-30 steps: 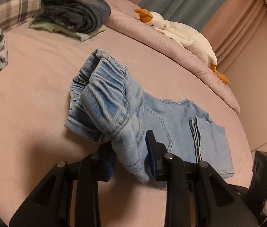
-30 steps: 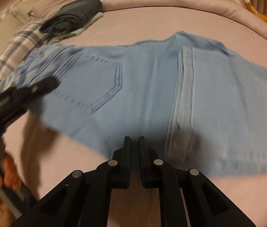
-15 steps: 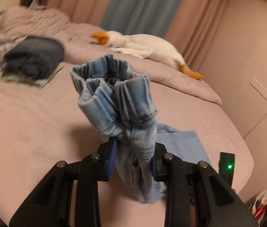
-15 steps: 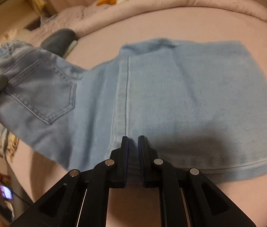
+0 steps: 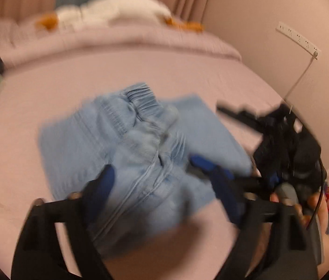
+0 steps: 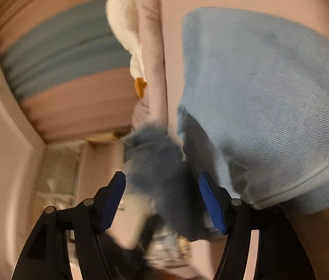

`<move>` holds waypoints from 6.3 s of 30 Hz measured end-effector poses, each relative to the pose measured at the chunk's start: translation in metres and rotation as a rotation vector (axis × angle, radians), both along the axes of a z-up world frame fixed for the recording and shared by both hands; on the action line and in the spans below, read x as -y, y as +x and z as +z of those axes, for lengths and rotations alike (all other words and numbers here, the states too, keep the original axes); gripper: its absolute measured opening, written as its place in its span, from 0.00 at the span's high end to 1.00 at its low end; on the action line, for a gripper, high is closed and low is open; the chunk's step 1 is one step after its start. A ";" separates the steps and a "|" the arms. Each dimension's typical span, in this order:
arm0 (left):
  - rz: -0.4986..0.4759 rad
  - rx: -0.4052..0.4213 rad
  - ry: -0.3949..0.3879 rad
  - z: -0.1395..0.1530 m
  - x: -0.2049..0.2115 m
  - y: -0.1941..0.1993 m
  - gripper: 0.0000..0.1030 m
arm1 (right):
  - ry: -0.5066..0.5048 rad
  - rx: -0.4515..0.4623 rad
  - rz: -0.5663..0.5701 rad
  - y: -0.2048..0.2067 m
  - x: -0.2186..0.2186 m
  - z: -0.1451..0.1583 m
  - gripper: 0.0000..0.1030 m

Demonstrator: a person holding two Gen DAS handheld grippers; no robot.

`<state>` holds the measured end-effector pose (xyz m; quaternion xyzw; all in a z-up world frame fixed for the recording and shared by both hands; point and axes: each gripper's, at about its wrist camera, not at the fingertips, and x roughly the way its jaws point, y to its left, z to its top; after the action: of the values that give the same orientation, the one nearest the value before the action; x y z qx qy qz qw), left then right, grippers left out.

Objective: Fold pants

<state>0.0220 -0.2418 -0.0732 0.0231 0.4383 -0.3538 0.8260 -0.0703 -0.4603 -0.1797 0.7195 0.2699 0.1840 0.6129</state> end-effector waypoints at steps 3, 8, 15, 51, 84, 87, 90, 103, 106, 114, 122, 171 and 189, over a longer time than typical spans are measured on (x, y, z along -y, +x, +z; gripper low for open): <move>0.022 0.001 -0.002 -0.005 -0.008 -0.002 0.14 | -0.011 -0.013 0.041 0.003 -0.004 0.002 0.36; 0.094 0.001 -0.108 0.011 -0.057 -0.018 0.14 | -0.227 -0.131 0.152 0.017 -0.021 0.024 0.36; 0.247 -0.040 -0.116 0.002 -0.121 -0.034 0.14 | -0.474 -0.263 0.098 0.036 -0.023 0.045 0.35; 0.289 -0.146 -0.162 -0.021 -0.146 -0.049 0.14 | -1.039 -0.236 -0.101 0.041 0.016 0.122 0.66; -0.067 -0.043 0.082 -0.031 0.033 0.016 0.44 | -1.500 -0.222 0.376 0.187 -0.036 0.082 0.93; -0.049 -0.087 0.017 -0.030 0.016 0.019 0.44 | -1.467 -0.230 0.367 0.192 -0.035 0.082 0.93; -0.016 -0.093 -0.030 -0.027 -0.003 0.014 0.42 | -1.440 -0.164 0.319 0.169 -0.038 0.100 0.93; 0.057 -0.069 -0.113 -0.025 -0.045 -0.023 0.42 | -1.477 -0.129 0.360 0.092 -0.063 0.082 0.84; 0.114 -0.147 -0.183 -0.034 -0.072 -0.025 0.41 | -1.384 -0.013 0.391 0.094 -0.073 0.102 0.73; 0.144 -0.363 -0.349 -0.055 -0.086 -0.004 0.65 | -1.248 -0.001 0.491 0.171 -0.106 0.097 0.56; 0.130 -0.383 -0.342 -0.055 -0.079 -0.004 0.70 | -1.352 -0.009 0.628 0.248 -0.150 0.093 0.49; 0.258 -0.408 -0.380 -0.040 -0.109 -0.001 0.28 | -0.874 -0.122 0.054 -0.001 0.055 0.093 0.34; 0.106 -0.520 -0.460 -0.045 -0.060 0.046 0.28 | -0.725 -0.138 0.292 0.065 0.049 0.059 0.30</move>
<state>0.0680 -0.1816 -0.1186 -0.2773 0.5432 -0.3938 0.6877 -0.0055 -0.5088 -0.1206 0.4213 0.4572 0.1131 0.7750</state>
